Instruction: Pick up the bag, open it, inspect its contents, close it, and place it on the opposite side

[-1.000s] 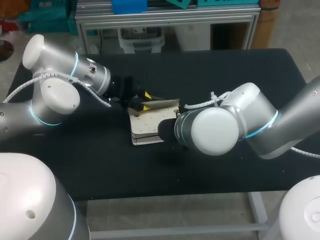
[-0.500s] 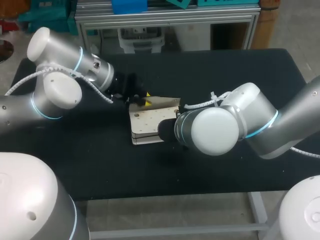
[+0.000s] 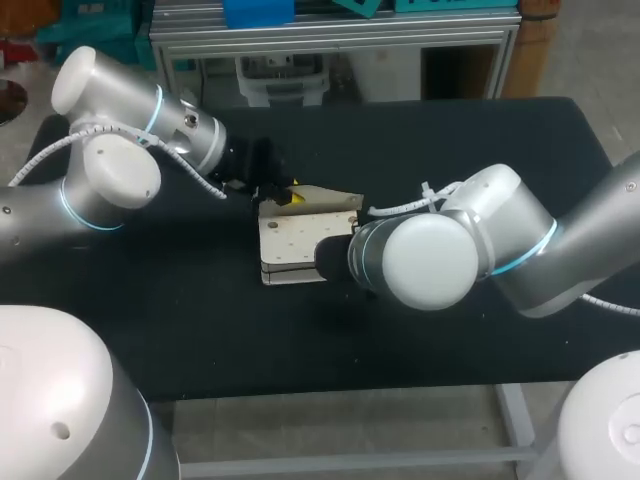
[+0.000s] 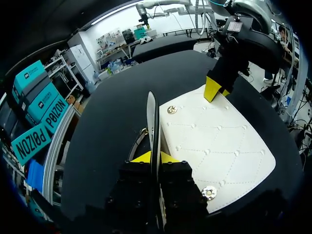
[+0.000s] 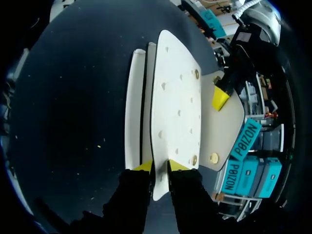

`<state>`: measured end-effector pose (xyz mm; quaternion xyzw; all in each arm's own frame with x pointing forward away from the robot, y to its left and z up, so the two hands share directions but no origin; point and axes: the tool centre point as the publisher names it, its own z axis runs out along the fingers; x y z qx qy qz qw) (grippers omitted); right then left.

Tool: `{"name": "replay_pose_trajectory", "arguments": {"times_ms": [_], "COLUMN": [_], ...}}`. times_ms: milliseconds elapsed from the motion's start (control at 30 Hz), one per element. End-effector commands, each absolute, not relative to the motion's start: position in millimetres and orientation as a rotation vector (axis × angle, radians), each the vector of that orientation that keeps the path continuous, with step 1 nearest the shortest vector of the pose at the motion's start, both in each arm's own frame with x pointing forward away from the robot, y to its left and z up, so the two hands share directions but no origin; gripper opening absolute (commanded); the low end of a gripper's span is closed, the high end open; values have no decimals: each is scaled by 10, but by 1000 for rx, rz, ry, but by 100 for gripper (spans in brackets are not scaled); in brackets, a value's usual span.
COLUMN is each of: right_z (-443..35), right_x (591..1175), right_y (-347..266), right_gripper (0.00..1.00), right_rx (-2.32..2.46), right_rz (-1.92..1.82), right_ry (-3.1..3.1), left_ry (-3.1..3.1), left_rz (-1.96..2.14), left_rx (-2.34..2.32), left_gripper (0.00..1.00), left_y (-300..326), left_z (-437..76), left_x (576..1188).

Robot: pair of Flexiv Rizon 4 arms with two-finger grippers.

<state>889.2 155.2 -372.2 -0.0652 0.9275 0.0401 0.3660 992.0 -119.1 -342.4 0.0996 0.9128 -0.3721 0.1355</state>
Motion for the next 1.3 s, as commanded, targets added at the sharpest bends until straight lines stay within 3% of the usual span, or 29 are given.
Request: {"name": "replay_pose_trajectory", "arguments": {"times_ms": [33,700,733,800,833,867,900,933,1300], "right_z": [-3554,-2920,-2902,-2866,-2848,-2833,-2819,-2799,-2605], "right_x": [8799,8560,8566,8579,8585,8592,8599,8604,8705], "right_y": [1497,1423,1413,1397,1390,1383,1379,1374,1273], "right_gripper": [100,100,94,65,48,37,13,0,0], "right_rx": [-162,-202,-201,-193,-190,-185,-184,-183,-186], "right_rz": [120,168,173,177,179,181,181,183,170], "right_ry": [2268,2291,2286,2279,2273,2271,2269,2262,2235], "left_ry": [2623,2588,2586,2585,2584,2582,2581,2581,2561], "left_rz": [-1108,-1140,-1133,-1129,-1128,-1121,-1121,-1122,-1014], "left_rx": [267,122,122,124,125,126,126,124,158], "left_gripper": [0,0,0,0,0,0,0,0,0], "left_y": [-1154,-1233,-1241,-1254,-1258,-1262,-1266,-1269,-1263], "left_z": [-3282,-2733,-2706,-2652,-2626,-2599,-2569,-2542,-2448], "left_x": [9836,9801,9784,9748,9736,9723,9708,9695,9644]}}
